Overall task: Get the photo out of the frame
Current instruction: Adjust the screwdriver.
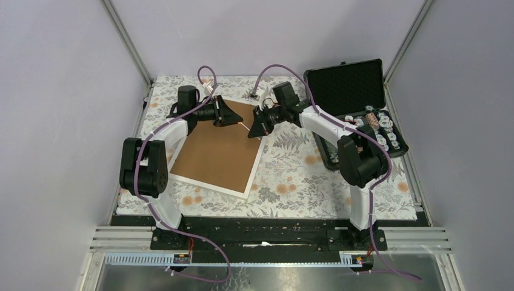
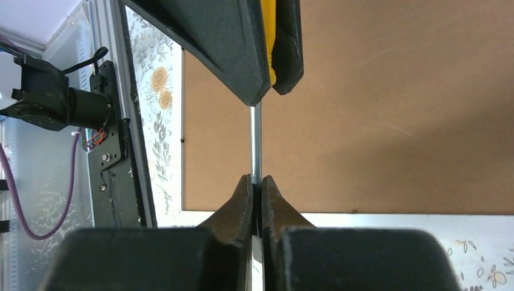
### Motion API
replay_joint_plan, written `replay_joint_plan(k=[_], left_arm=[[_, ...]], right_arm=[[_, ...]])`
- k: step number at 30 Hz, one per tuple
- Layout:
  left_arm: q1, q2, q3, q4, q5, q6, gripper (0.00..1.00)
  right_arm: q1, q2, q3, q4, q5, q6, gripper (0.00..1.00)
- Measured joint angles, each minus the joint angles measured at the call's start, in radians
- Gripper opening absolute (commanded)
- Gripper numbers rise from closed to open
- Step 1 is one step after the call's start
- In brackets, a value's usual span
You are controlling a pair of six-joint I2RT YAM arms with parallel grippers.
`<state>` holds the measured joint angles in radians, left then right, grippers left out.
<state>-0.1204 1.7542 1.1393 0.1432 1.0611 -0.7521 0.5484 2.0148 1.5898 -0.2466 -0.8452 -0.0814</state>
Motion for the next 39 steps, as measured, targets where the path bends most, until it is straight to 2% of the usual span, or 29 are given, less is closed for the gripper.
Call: replay_joint_plan(k=[3,5,9,12,16,25,31,33,35,36,38,39], left_arm=[[0.003,0.000,0.033,-0.121,0.032,0.097,0.37],[0.002,0.000,0.079,-0.258,0.042,0.224,0.42],[0.000,0.000,0.183,-0.534,0.082,0.474,0.46],[-0.001,0.000,0.203,-0.642,0.107,0.578,0.47],[-0.006,0.001,0.203,-0.730,0.123,0.644,0.48],[-0.027,0.012,0.203,-0.778,0.132,0.674,0.48],[-0.036,0.045,0.203,-0.781,0.132,0.673,0.36],[-0.038,0.045,0.203,-0.781,0.137,0.676,0.26],[-0.040,0.045,0.200,-0.780,0.147,0.676,0.10],[-0.041,0.045,0.197,-0.780,0.161,0.675,0.01],[-0.040,0.045,0.192,-0.778,0.172,0.677,0.00],[-0.039,0.045,0.189,-0.777,0.174,0.675,0.00]], right_arm=[[0.009,-0.002,-0.002,-0.015,-0.006,-0.046,0.00],[0.011,-0.004,-0.005,-0.026,-0.013,-0.076,0.00],[0.011,-0.021,-0.011,-0.051,-0.032,-0.129,0.00],[0.011,-0.031,-0.015,-0.075,-0.047,-0.162,0.00],[0.014,-0.032,-0.020,-0.116,-0.067,-0.196,0.00],[0.029,-0.032,-0.029,-0.169,-0.091,-0.262,0.00],[0.042,-0.039,-0.041,-0.186,-0.092,-0.281,0.00],[0.042,-0.041,-0.041,-0.187,-0.092,-0.283,0.00],[0.042,-0.043,-0.041,-0.187,-0.091,-0.286,0.00],[0.042,-0.043,-0.041,-0.190,-0.093,-0.295,0.08],[0.043,-0.043,-0.041,-0.192,-0.094,-0.299,0.41],[0.043,-0.043,-0.041,-0.194,-0.097,-0.299,0.51]])
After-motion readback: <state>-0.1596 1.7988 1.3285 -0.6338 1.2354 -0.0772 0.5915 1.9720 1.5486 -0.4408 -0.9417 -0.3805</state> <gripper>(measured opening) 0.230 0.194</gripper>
